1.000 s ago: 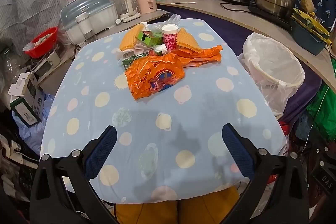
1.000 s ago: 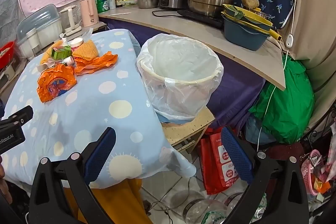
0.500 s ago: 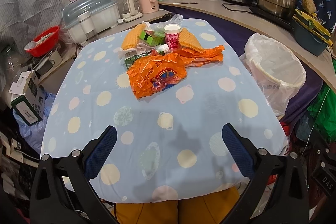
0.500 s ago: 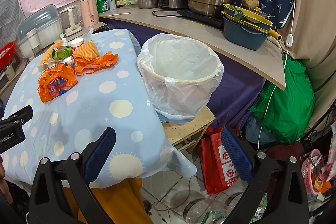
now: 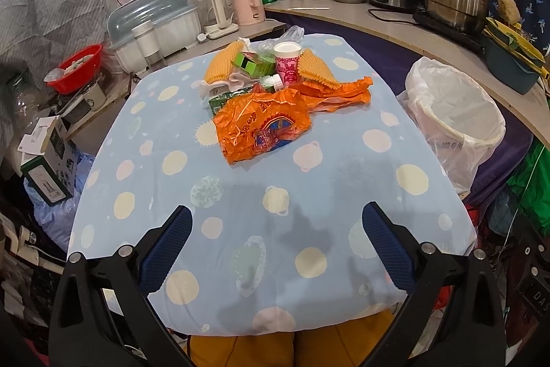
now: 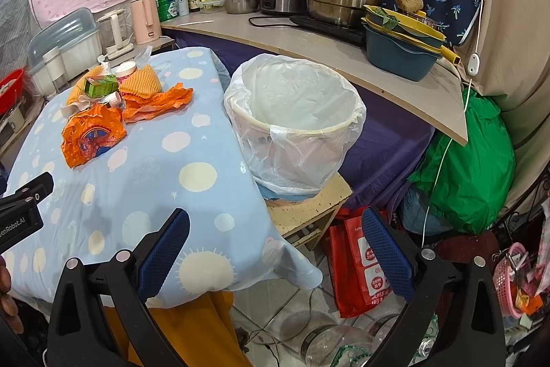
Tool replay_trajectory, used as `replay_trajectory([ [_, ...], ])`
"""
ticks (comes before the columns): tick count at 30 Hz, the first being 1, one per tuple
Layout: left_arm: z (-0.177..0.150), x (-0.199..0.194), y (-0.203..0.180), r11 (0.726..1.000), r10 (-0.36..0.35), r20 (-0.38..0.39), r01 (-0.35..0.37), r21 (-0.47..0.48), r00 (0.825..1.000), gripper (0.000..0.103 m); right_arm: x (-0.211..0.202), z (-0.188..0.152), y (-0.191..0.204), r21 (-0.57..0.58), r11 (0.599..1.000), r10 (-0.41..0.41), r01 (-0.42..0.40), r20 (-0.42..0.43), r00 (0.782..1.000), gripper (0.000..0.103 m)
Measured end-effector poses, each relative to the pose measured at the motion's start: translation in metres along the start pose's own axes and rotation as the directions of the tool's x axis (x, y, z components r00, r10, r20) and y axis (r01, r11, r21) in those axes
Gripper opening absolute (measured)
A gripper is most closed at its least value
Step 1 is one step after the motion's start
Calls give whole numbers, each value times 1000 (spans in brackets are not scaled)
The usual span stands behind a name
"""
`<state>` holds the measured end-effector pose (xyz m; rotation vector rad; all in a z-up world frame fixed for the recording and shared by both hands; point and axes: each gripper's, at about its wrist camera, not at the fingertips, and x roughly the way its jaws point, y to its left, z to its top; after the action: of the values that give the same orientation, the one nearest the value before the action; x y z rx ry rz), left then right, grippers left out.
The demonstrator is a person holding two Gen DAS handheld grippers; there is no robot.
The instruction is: Collect trash
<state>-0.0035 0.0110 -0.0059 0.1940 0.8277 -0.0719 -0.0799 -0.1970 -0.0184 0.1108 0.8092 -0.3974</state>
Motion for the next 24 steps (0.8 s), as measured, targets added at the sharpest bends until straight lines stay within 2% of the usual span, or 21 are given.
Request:
replay_trajectory([
  [11, 0, -3, -1, 1000, 0, 30, 0, -3, 1000, 95, 0, 0, 0, 1, 1000, 0, 0, 0, 1000, 96],
  [24, 0, -2, -4, 1000, -12, 10, 12, 12, 1000, 95, 1, 1, 0, -3, 1000, 4, -4, -1, 1000, 96],
])
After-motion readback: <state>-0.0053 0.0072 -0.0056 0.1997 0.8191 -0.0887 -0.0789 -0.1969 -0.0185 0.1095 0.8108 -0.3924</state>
